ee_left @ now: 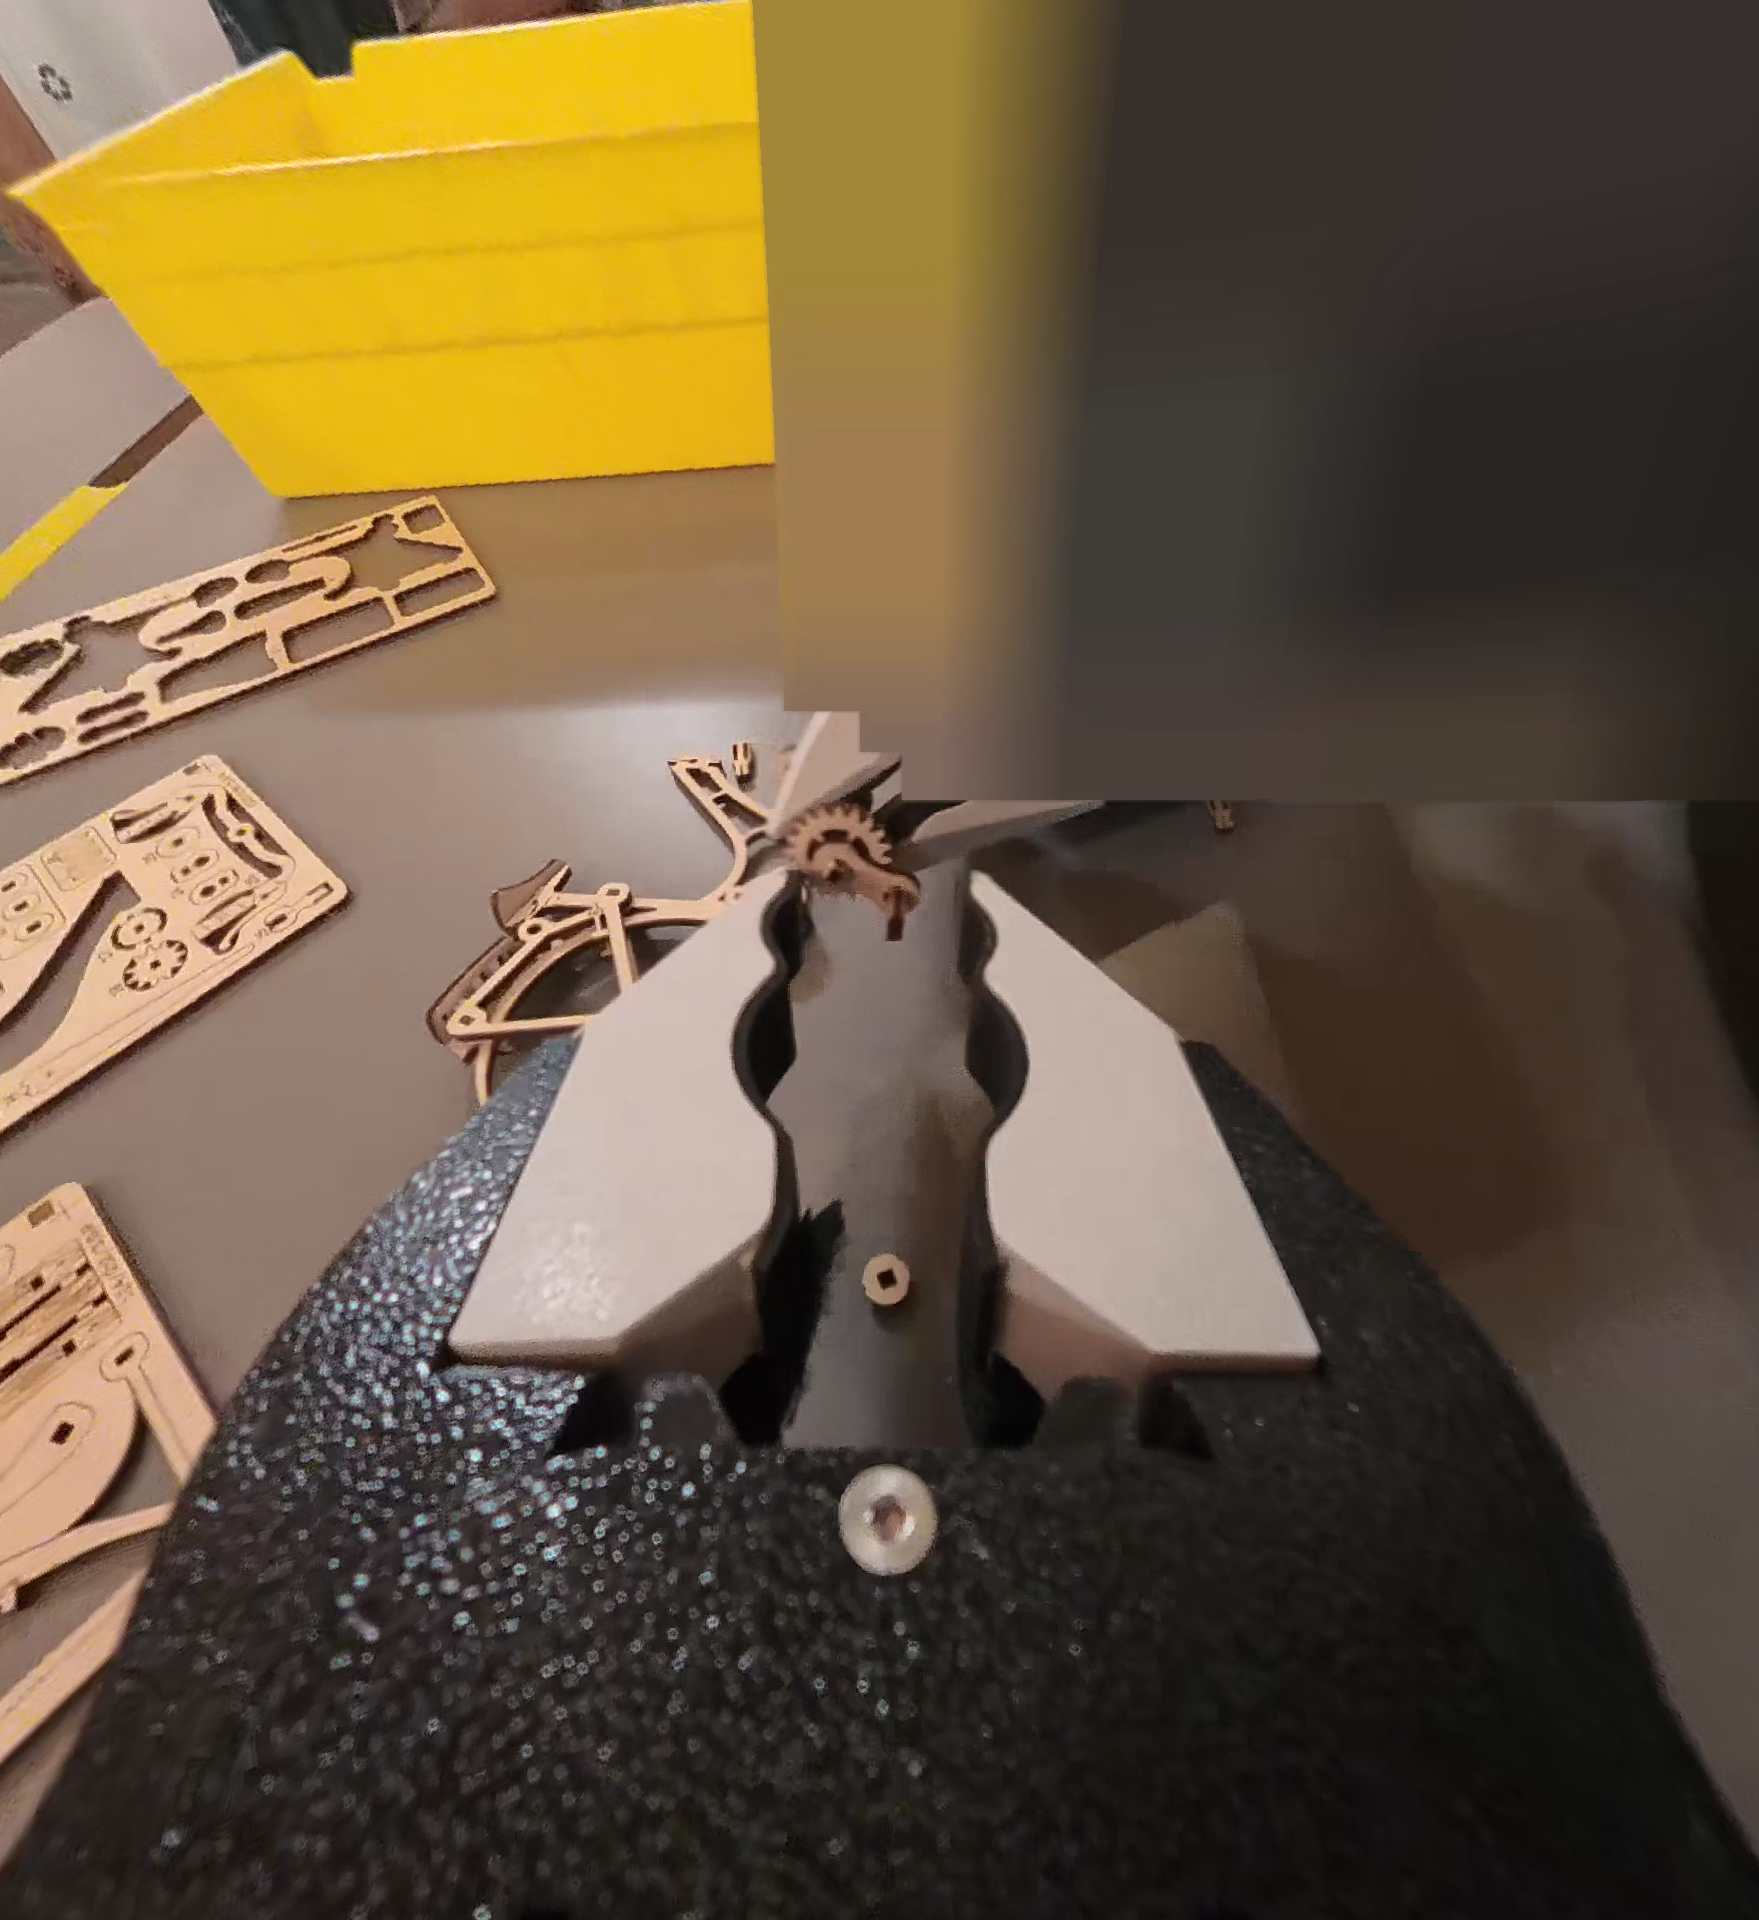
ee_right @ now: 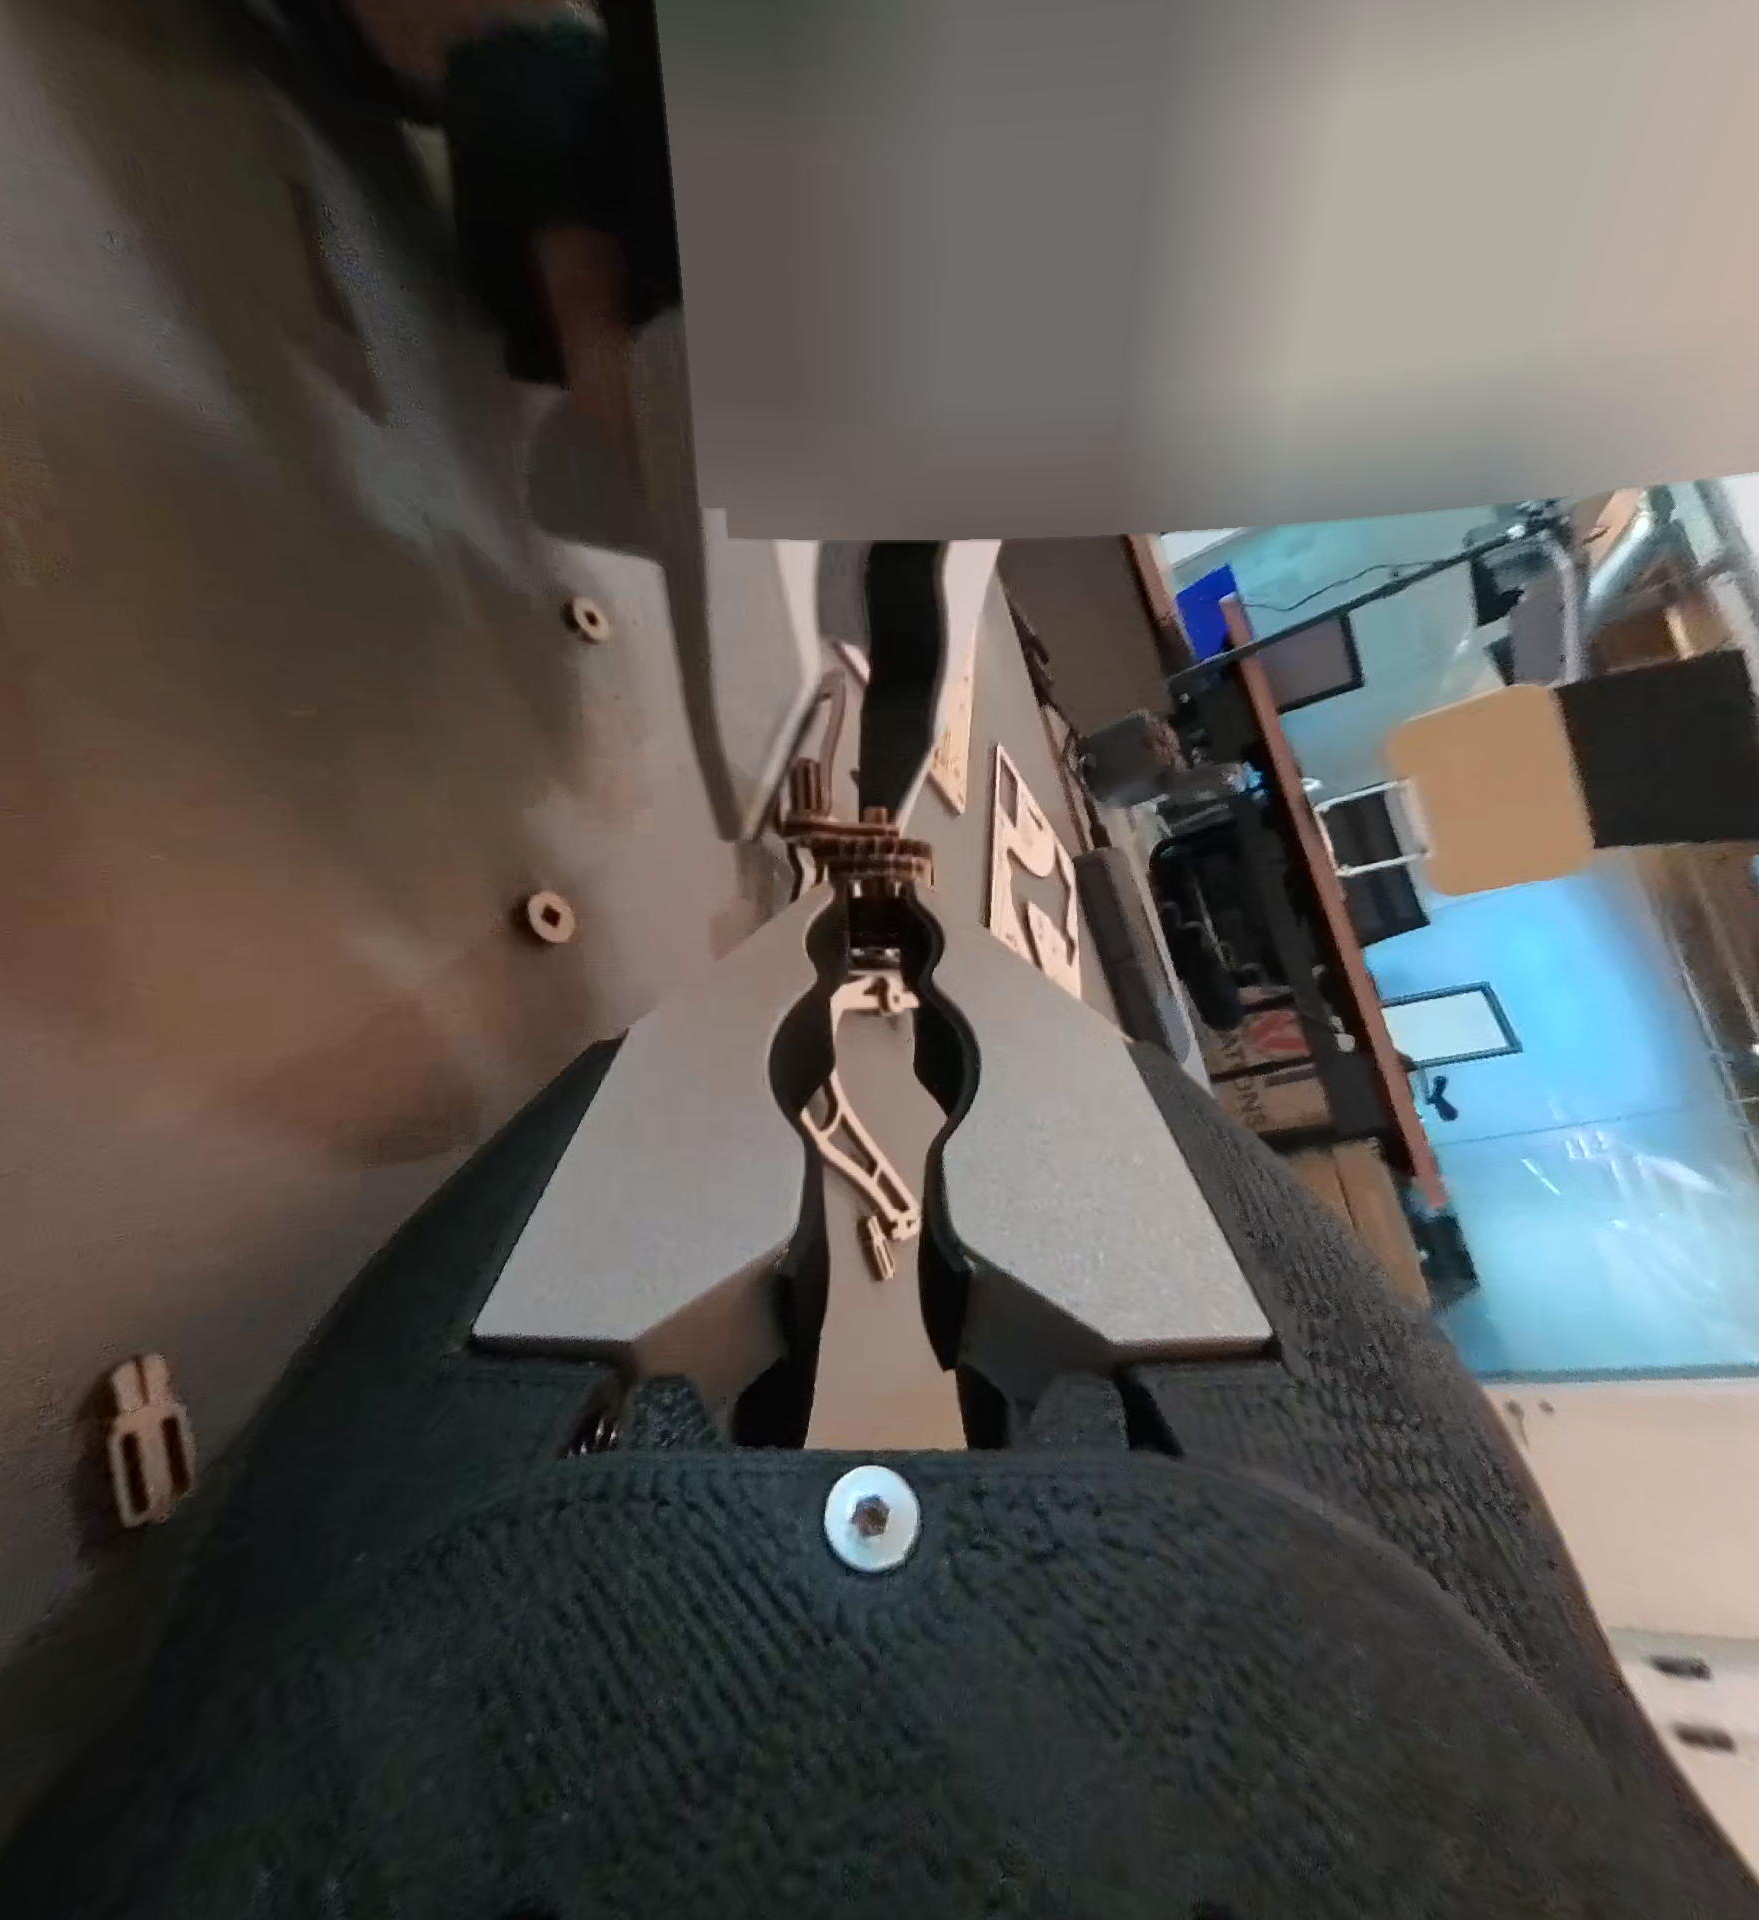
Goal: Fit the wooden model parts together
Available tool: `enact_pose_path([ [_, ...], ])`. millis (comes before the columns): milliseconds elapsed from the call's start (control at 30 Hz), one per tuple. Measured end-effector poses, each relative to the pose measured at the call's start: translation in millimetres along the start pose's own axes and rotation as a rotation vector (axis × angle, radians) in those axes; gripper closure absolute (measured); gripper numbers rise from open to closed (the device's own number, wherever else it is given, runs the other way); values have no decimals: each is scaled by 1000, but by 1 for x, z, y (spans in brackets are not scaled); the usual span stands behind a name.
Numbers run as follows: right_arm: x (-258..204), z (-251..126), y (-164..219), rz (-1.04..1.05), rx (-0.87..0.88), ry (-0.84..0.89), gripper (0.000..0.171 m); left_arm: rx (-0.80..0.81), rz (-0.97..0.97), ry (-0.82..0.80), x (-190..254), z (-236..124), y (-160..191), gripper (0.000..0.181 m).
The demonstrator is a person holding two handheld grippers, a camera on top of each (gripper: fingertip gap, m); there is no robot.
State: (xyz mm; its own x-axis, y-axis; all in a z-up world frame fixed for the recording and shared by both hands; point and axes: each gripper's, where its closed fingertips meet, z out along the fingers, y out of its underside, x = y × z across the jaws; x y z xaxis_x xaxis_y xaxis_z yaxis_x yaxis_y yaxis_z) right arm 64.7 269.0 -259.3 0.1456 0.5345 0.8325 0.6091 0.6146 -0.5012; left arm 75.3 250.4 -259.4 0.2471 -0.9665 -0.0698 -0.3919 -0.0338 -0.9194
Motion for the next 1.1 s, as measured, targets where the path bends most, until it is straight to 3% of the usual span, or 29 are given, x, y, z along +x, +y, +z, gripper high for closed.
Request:
enact_pose_path([
  [333,4,5,1,-69,-33,53,165,-3,-48,-25,-10,-1,1,162],
  [433,11,4,-9,-107,-3,120,165,-42,-115,2,-12,2,7,149],
  [667,15,4,-10,-178,-16,167,164,4,-143,28,-10,-2,-2,165],
  [867,11,2,-10,-122,-4,119,164,-43,-46,14,-7,-1,3,170],
  [1100,-1,-4,-16,68,81,-37,163,-40,-70,128,5,-5,6,170],
])
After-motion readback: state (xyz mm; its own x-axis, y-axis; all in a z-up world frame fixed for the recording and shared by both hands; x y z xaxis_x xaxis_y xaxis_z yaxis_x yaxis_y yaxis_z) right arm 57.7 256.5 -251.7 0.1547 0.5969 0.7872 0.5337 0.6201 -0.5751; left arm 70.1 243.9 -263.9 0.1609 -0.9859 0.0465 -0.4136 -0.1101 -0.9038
